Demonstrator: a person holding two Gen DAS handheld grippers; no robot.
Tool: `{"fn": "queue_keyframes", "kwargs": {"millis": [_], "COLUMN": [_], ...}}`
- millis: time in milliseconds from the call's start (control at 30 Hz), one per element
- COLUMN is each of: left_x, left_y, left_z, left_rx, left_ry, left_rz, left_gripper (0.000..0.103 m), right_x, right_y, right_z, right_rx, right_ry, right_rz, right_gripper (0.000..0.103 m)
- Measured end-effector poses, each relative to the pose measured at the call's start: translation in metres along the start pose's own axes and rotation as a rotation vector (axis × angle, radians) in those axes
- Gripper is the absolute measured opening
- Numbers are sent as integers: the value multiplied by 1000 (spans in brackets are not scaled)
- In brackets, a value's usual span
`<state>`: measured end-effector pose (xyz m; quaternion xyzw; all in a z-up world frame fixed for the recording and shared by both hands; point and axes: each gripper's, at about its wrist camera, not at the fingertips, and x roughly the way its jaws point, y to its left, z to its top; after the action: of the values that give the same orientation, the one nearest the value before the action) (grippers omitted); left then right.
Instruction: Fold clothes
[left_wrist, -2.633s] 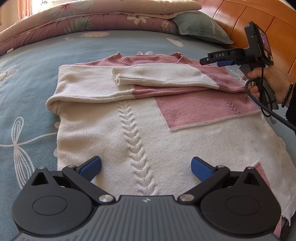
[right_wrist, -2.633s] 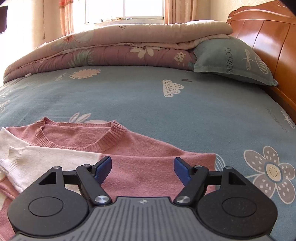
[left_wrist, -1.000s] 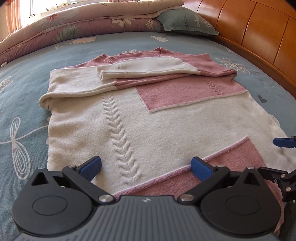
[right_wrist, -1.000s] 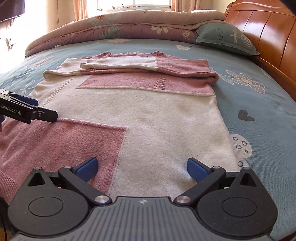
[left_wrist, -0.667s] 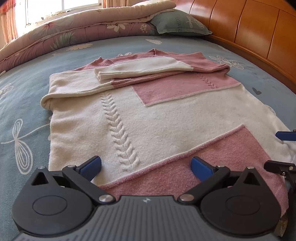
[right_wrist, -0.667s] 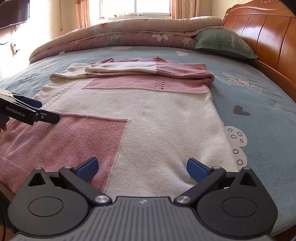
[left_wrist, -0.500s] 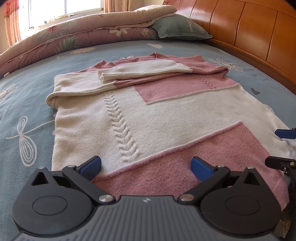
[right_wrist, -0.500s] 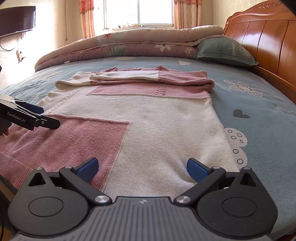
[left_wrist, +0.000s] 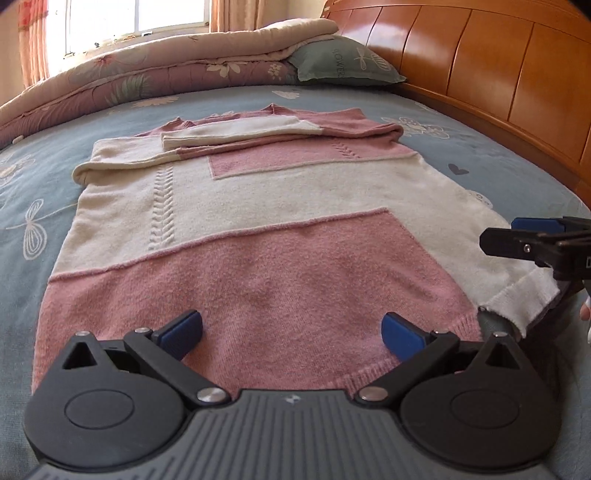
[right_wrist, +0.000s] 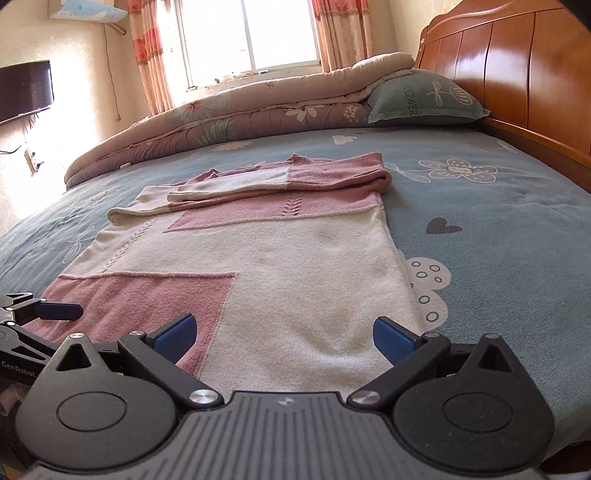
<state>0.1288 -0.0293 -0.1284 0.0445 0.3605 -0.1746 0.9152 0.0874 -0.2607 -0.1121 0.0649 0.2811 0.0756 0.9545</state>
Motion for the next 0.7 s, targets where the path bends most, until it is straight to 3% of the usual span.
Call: {"fn": "queue_keyframes", "kwargs": {"millis": [100, 233, 433, 500, 700], "left_x": [-12, -20, -19, -13, -20], "left_y": [-13, -10, 16, 29, 48], "left_z": [-8, -8, 6, 5, 3], "left_rx": [77, 52, -55, -123, -204], "left_ry": [44, 63, 10, 31, -3], "left_rz": [-11, -30, 11, 30, 5], "left_gripper": [103, 102, 102, 102, 102], "right_x": [-3, -4, -5, -3, 4], "right_y": [0, 4, 9, 10, 15], "right_z": [2, 2, -2, -3, -4], "right_rx": [-3, -26, -65, -68, -85], "right_ry": [-8, -5, 10, 17, 52], "right_rz": [23, 18, 0, -1, -3], "right_gripper": [103, 103, 103, 103, 103]}}
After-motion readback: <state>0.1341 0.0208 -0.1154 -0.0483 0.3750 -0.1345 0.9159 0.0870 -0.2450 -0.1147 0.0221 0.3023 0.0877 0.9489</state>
